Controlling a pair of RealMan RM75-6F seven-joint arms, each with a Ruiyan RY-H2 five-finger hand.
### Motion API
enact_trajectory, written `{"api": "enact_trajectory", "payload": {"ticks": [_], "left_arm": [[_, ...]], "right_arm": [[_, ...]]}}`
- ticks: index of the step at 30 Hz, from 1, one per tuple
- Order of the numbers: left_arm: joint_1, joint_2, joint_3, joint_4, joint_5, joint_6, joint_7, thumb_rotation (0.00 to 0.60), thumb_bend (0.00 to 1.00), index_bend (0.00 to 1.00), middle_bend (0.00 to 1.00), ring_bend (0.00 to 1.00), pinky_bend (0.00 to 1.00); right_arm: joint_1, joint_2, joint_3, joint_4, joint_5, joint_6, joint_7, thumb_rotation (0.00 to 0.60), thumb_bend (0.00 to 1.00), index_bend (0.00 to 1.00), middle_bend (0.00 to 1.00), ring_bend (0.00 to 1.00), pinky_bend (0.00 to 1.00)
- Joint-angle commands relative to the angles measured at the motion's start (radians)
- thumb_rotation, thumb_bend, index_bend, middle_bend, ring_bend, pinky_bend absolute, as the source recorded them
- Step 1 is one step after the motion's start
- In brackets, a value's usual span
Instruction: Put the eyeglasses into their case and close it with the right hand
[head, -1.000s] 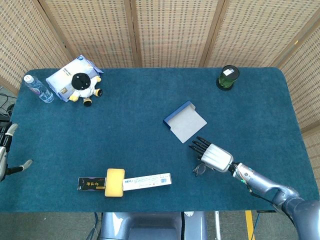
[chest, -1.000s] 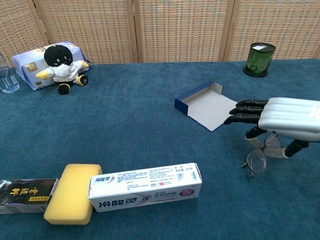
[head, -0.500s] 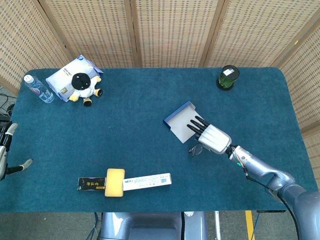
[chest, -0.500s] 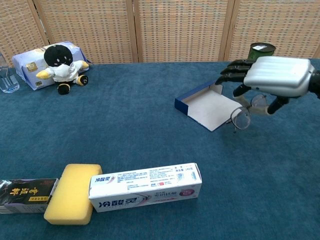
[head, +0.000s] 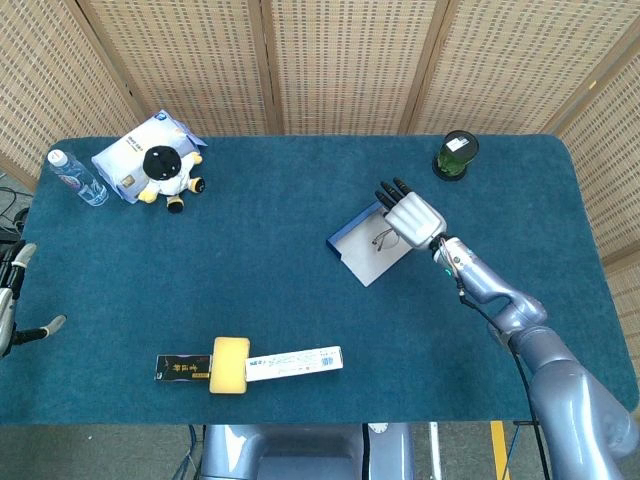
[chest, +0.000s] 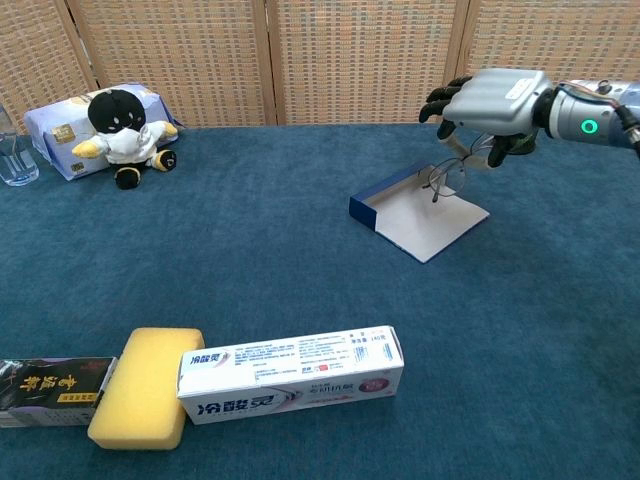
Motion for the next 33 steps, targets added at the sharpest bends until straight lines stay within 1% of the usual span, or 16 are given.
{"api": "enact_trajectory", "payload": {"ticks": [1,5,9,18,33], "left_arm": [[-0.002,0.000,-0.003,0.003,-0.007,-0.005,-0.002,0.600,0.00,0.00,0.00,0.00,0.00],[-0.005,0.000,-0.006,0.006,-0.016,-0.012,-0.004,0.600,0.00,0.00,0.00,0.00,0.00],[-0.008,0.000,-0.008,0.009,-0.024,-0.020,-0.007,0.600,0.00,0.00,0.00,0.00,0.00],[-0.009,0.003,-0.009,0.010,-0.026,-0.022,-0.014,0.600,0.00,0.00,0.00,0.00,0.00],[-0.009,0.009,-0.011,0.011,-0.030,-0.025,-0.029,0.600,0.00,0.00,0.00,0.00,0.00]], "right_arm": [[0.032,-0.054,0.009,0.066,0.029,-0.057,-0.008,0.600,0.52,0.62,0.14,0.00,0.10],[0.049,-0.091,0.005,0.120,0.038,-0.090,-0.026,0.600,0.52,0.62,0.14,0.00,0.11],[0.052,-0.109,-0.005,0.144,0.040,-0.095,-0.021,0.600,0.52,0.62,0.14,0.00,0.11],[0.059,-0.119,-0.046,0.149,0.017,-0.071,-0.008,0.600,0.52,0.62,0.14,0.00,0.11],[0.087,-0.169,-0.061,0.149,0.019,-0.077,-0.048,0.600,0.52,0.62,0.14,0.00,0.11]]}}
